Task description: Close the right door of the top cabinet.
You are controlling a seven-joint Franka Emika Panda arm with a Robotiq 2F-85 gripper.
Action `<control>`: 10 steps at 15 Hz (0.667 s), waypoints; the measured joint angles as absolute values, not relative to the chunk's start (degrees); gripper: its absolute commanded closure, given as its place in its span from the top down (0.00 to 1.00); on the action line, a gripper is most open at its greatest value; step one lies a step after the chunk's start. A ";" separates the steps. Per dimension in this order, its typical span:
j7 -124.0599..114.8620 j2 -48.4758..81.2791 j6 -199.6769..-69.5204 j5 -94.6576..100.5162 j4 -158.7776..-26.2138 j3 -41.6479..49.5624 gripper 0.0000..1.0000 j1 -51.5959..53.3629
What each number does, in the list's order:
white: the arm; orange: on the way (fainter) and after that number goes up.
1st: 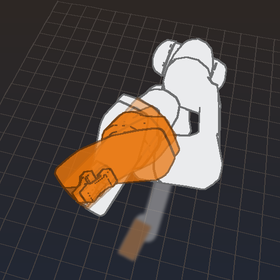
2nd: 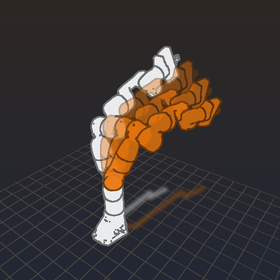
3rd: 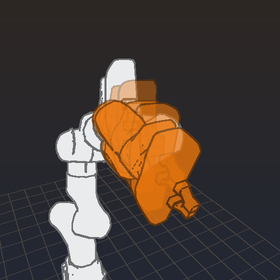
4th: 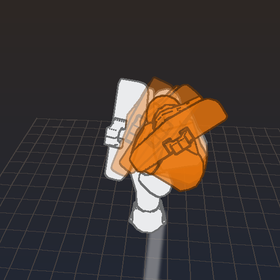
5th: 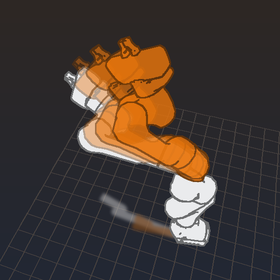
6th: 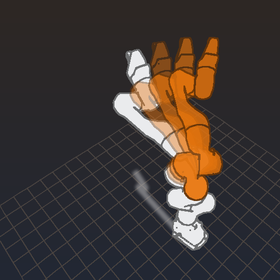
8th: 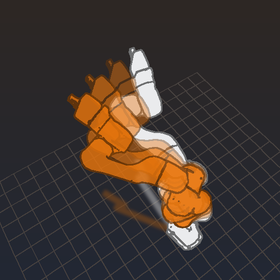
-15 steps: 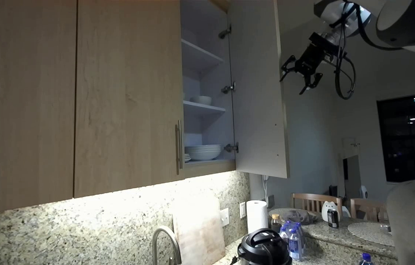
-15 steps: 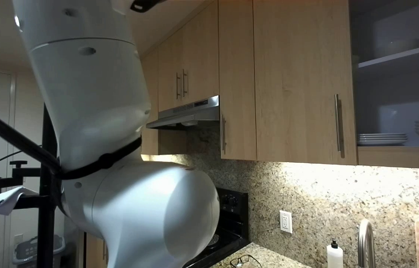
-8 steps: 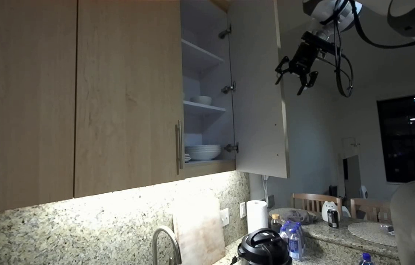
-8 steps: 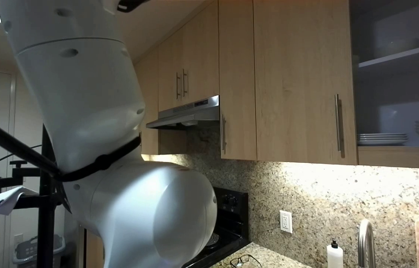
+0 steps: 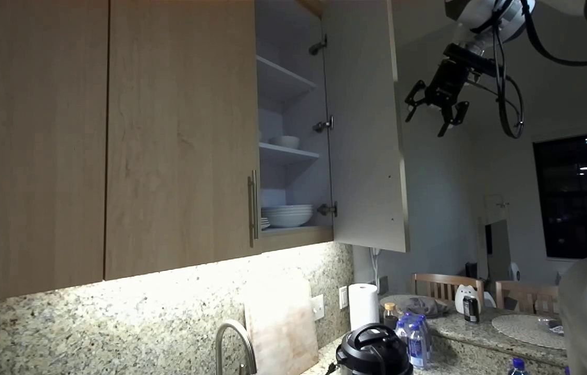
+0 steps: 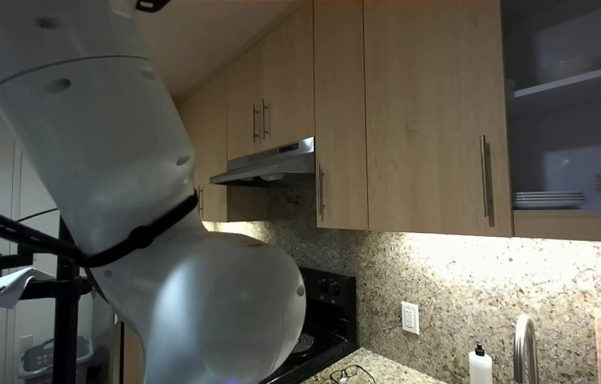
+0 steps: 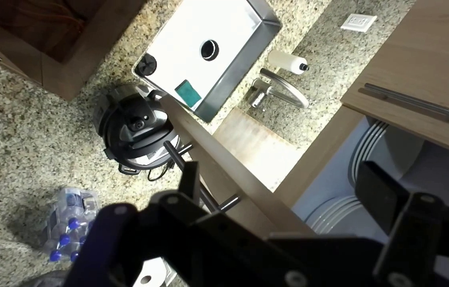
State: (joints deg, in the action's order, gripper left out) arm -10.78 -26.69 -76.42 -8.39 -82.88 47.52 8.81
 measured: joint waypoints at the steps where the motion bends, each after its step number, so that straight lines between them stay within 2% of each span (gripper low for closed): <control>1: -10.87 -26.98 -76.43 -8.37 -83.04 47.42 1.00 8.80; 10: -10.95 -27.02 -76.48 -8.34 -83.35 47.10 1.00 8.80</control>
